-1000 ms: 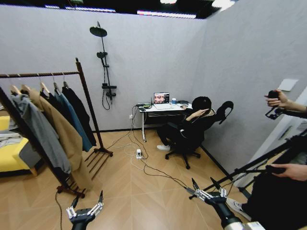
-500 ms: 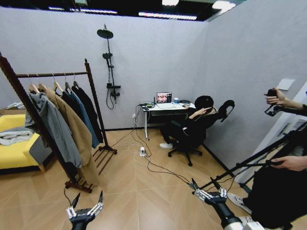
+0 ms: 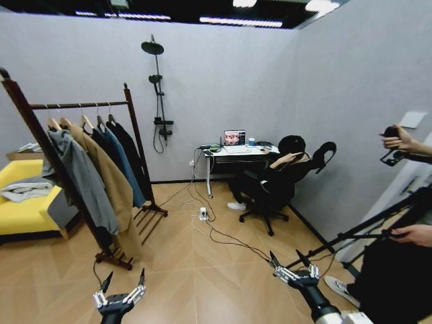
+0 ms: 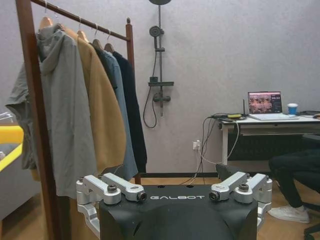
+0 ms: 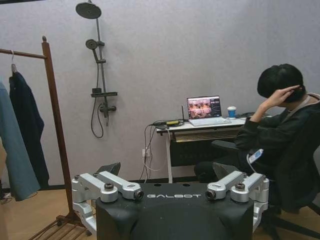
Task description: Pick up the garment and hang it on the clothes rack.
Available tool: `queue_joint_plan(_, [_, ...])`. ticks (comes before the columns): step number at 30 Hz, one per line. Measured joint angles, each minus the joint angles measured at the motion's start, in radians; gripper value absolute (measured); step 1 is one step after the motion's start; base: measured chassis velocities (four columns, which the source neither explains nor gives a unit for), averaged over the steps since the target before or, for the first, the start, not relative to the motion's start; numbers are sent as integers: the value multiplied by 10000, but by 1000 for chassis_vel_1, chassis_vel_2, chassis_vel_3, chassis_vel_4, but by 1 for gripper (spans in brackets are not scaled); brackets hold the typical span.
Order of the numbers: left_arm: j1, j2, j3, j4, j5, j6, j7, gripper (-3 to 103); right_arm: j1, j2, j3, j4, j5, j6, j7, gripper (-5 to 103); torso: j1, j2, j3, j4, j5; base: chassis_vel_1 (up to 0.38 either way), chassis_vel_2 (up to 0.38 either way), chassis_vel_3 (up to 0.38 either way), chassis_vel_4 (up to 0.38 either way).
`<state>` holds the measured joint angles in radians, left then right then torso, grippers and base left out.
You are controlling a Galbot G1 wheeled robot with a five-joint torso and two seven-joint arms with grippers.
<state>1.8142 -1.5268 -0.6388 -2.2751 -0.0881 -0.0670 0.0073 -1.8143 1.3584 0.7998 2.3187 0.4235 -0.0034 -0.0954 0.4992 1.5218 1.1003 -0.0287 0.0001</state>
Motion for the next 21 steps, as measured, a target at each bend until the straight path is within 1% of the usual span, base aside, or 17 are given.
queue_joint_plan(4, [0, -1, -1, 0, 0, 1, 0, 100, 0, 0, 0, 0, 0, 0, 0, 100, 0, 0, 0, 5, -1, 52, 69, 71, 58])
queue_joint_plan(7, [0, 0, -1, 0, 0, 0, -1, 100, 0, 0, 0, 0, 0, 0, 0, 100, 0, 0, 1, 5, -1, 30, 34, 38, 36])
queue_joint_plan(9, [0, -1, 0, 0, 0, 0, -1, 100, 0, 0, 1, -1, 0, 0, 0, 100, 0, 0, 0, 0, -1, 0, 0, 0, 0])
queue_joint_plan(21, [0, 0, 0, 0, 0, 0, 0, 100, 0, 0, 0, -1, 0, 0, 0, 100, 1, -1, 1, 1, -1, 11, -8, -7, 8])
